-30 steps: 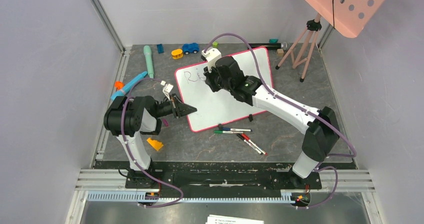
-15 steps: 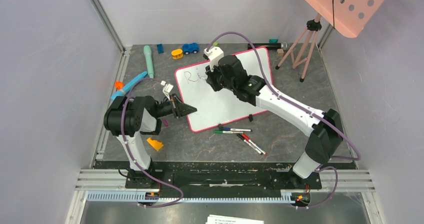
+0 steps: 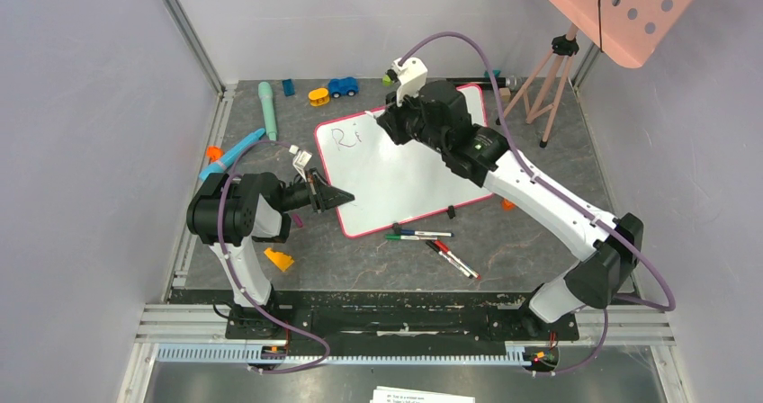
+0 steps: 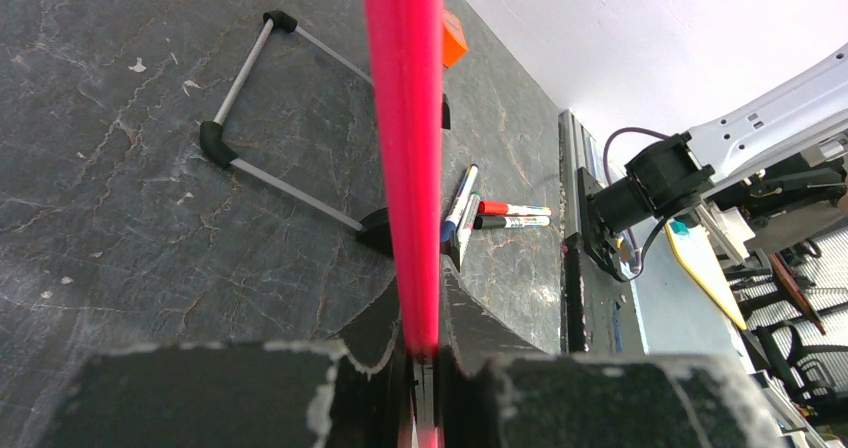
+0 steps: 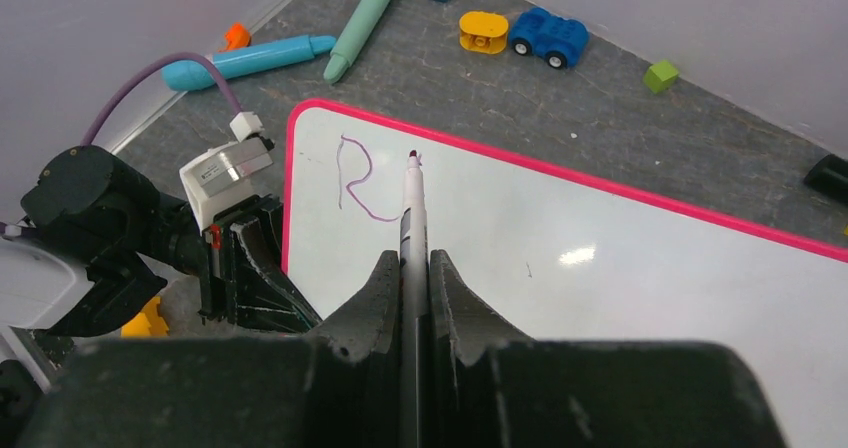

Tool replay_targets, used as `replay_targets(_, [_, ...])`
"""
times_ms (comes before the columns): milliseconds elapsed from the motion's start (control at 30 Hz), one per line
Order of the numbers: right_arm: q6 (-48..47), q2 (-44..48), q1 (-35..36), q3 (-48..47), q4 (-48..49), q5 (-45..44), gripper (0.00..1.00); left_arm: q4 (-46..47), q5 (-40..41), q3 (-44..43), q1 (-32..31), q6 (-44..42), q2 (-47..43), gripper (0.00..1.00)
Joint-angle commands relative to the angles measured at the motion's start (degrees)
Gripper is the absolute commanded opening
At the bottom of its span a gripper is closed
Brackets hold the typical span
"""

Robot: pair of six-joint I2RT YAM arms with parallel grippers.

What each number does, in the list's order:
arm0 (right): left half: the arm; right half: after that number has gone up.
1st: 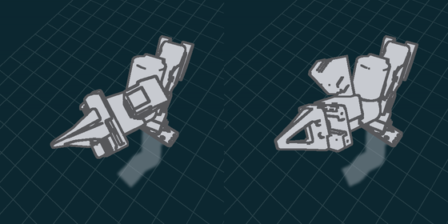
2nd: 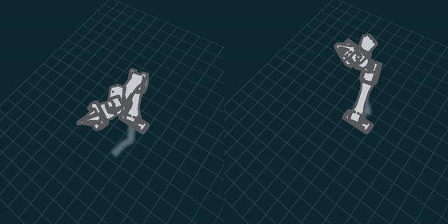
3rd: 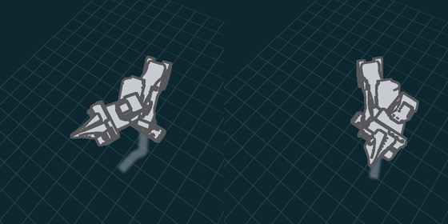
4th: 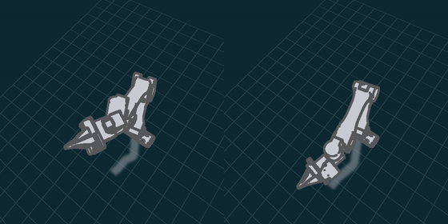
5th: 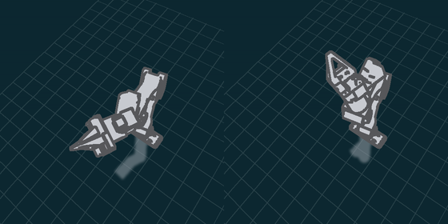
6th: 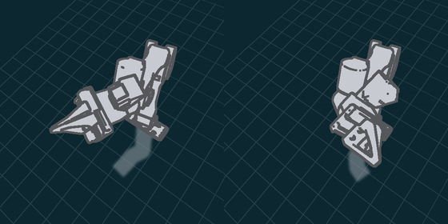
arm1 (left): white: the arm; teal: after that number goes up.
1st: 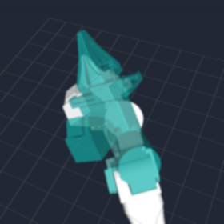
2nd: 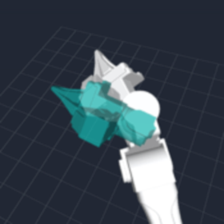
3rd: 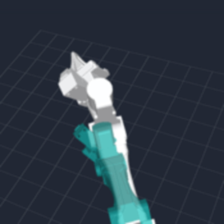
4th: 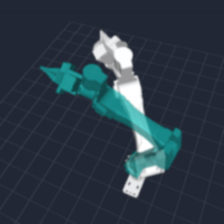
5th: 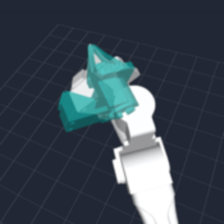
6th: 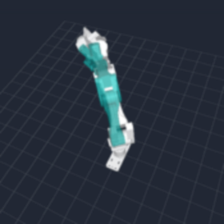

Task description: Write a sentence on the whiteboard

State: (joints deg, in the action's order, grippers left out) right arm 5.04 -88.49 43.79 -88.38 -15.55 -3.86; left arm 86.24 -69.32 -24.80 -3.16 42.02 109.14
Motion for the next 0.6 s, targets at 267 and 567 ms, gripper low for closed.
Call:
replay_targets(267, [3.1,3.0,-0.8,5.4,3.8,-2.4,0.0,3.0,-3.3,0.3,-1.5,-4.9,1.5,0.02])
replay_targets(567, [2.6,2.1,-1.3,6.7,3.8,-2.5,0.0,3.0,-3.2,0.2,-1.6,-4.8,1.5,0.02])
